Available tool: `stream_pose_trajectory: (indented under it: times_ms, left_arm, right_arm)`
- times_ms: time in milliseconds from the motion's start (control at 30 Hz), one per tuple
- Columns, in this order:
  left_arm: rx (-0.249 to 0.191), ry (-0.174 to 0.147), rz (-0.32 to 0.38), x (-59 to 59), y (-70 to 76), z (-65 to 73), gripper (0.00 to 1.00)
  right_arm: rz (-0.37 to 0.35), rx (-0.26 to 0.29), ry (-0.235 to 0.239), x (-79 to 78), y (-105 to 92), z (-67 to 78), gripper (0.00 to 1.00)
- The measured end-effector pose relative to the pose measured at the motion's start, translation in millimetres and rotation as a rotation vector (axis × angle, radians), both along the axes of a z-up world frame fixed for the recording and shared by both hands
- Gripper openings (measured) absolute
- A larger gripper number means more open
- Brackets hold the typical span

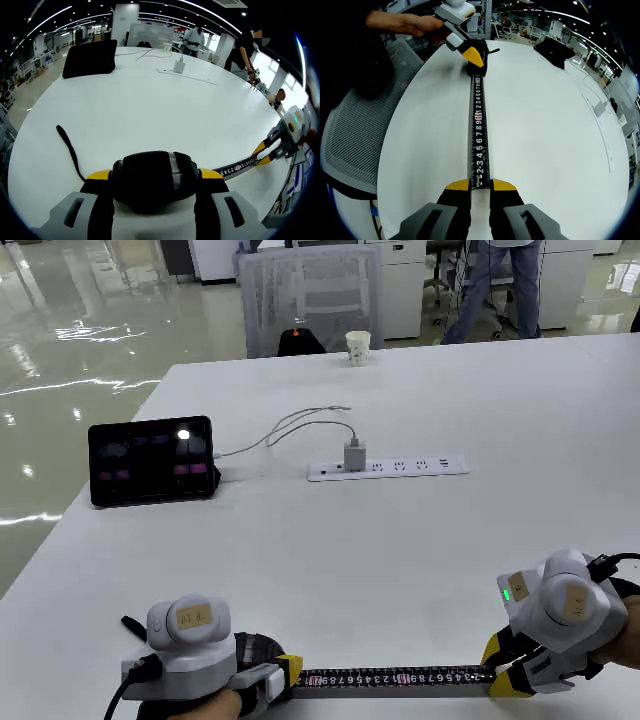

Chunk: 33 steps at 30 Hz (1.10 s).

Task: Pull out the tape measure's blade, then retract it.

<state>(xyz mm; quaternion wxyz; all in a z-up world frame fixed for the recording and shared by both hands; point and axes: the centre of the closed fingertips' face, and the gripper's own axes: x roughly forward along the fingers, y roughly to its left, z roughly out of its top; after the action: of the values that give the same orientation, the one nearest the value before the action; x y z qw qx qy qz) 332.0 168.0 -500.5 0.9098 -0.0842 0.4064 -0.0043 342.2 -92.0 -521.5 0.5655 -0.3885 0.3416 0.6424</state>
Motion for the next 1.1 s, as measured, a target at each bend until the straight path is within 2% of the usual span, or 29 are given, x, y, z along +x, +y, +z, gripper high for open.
stream_pose_trajectory:
  times_ms: [1100]
  left_arm:
    - [-0.013,-0.003,0.005,0.3,0.4,-0.5,0.60]
  right_arm:
    - [0.015,0.036,0.001,-0.7,33.8,0.0,0.09]
